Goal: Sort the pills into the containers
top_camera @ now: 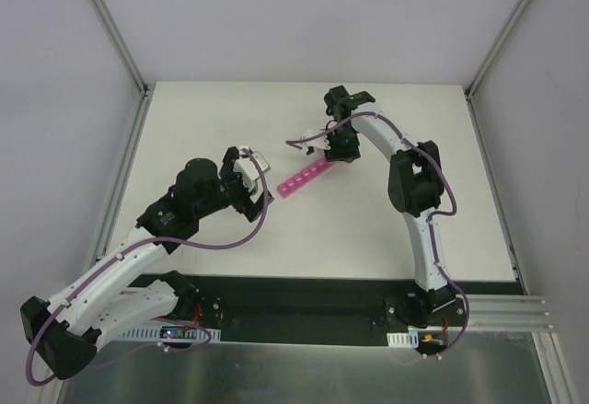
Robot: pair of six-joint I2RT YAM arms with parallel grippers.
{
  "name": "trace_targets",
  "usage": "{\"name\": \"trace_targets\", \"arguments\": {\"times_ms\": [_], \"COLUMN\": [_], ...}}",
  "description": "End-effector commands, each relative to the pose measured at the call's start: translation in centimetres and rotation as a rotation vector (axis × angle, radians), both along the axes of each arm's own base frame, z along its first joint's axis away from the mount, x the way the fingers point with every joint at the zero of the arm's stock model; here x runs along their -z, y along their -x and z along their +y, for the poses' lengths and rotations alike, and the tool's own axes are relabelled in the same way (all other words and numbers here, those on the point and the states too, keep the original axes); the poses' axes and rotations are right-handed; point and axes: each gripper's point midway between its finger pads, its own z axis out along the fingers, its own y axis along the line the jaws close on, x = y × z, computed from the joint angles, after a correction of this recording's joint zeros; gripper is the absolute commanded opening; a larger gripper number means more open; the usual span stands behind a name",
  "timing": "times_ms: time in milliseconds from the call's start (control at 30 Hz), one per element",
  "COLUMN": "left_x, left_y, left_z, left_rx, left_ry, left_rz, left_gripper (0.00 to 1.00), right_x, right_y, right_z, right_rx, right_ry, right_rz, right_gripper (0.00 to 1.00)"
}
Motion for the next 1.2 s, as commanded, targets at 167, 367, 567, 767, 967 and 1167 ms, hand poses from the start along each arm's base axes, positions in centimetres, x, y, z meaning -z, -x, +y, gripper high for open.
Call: {"name": "trace_targets", "arguments": {"times_ms": [167, 367, 567, 767, 967, 1167], "left_x": [-0.4, -0.3, -0.4, -0.3, -0.2, -0.3], "left_y": [0.0, -0.1, 0.0, -0.1, -0.1, 0.0], "left_z": [-0.1, -0.1, -0.1, -0.1, -0.1, -0.1], "left_rx": [0.021, 0.021, 0.023, 0.022, 0.021, 0.022], "left_ry": [0.011, 0.008, 0.009, 0.007, 0.006, 0.008], "left_rz": [-0.024, -0.025, -0.023, -0.023, -0.022, -0.025], "left_gripper": [0.91, 0.91, 0.91, 0.91, 0.91, 0.91], "right_x": [-2.2, -2.5, -2.9, -3.2, -4.0, -4.5], "right_y": [-0.2, -0.5, -0.6, -0.3, -0.3, 0.1], "right_z": [0.3, 0.3, -0.2, 0.4, 0.8, 0.9], "right_rx": [0.030, 0.051, 0.078, 0.087, 0.108, 0.120], "right_ry": [-0.065, -0.089, -0.114, -0.172, -0.231, -0.261], "right_rz": [-0.012, -0.019, -0.018, -0.007, -0.002, 0.005], "right_gripper": [0.51, 0.51, 0.51, 0.51, 0.50, 0.50]}}
